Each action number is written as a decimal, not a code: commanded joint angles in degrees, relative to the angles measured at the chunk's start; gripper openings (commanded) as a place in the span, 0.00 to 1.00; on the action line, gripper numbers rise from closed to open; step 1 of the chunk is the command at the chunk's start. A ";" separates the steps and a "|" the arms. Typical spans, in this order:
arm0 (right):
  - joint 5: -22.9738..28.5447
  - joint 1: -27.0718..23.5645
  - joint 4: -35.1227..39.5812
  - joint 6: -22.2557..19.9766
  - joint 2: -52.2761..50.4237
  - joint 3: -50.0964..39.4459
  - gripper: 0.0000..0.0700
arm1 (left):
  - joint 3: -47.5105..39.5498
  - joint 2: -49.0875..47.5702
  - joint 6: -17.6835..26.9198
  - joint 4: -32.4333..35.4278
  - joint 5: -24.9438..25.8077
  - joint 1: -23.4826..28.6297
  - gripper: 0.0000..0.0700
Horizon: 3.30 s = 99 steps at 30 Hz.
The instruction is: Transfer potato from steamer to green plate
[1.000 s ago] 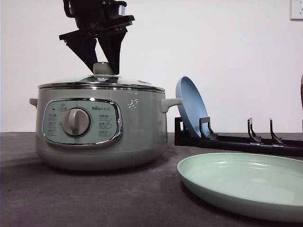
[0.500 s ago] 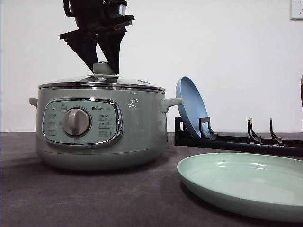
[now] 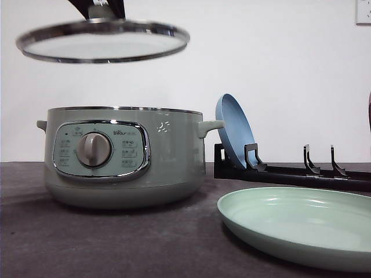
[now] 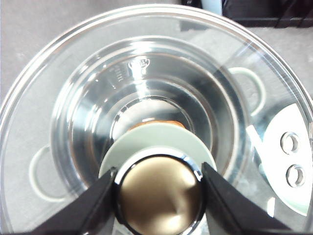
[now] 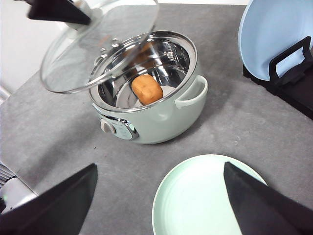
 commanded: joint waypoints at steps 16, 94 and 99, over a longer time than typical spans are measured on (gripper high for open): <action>-0.10 0.24 0.48 0.39 0.37 0.66 0.74 | 1.84 -2.13 0.35 1.37 -4.07 9.18 0.01; 1.64 16.44 5.98 -34.07 90.84 58.18 0.86 | 1.62 -0.47 -0.24 -0.44 -4.02 26.12 0.01; 1.63 16.49 6.15 -34.07 92.00 58.18 0.90 | 1.62 -0.47 -0.24 -0.53 -4.02 26.12 0.01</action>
